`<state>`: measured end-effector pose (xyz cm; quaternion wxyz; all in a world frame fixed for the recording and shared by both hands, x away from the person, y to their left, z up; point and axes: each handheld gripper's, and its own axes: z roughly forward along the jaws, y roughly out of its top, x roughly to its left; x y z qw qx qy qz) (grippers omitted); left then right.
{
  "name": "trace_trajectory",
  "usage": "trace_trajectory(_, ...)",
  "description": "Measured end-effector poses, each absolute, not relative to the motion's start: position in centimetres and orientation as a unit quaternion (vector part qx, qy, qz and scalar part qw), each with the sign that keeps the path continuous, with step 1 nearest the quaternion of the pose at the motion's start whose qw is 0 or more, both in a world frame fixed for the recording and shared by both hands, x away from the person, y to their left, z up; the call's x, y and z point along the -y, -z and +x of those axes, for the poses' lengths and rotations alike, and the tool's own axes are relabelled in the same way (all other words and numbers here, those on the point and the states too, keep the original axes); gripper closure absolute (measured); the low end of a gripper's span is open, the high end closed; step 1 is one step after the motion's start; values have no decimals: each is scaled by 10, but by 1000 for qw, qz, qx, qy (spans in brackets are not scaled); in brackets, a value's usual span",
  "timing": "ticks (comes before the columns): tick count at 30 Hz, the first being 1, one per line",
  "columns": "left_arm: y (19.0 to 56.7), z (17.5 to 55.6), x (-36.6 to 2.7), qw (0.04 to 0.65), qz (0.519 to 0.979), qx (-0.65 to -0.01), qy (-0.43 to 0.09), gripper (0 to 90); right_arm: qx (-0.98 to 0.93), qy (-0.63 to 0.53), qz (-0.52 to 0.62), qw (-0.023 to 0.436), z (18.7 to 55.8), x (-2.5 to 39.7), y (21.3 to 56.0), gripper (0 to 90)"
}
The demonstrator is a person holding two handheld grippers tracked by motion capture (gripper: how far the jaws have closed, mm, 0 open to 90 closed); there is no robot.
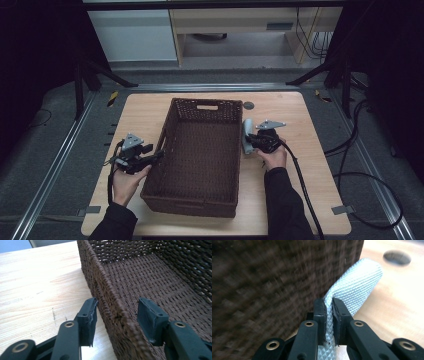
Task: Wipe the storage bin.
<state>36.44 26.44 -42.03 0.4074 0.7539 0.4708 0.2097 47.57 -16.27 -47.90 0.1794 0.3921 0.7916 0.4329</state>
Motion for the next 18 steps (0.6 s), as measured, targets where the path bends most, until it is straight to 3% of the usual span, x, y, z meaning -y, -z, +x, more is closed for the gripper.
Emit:
trace_trajectory(8,424,351,-261,399,764,-466,-202,642,-767,-495,350,210,460,166,431,829)
trace_trajectory(18,425,352,-260,402,757,-471,-208,694,-798,-437,374,182,459,163,474,829)
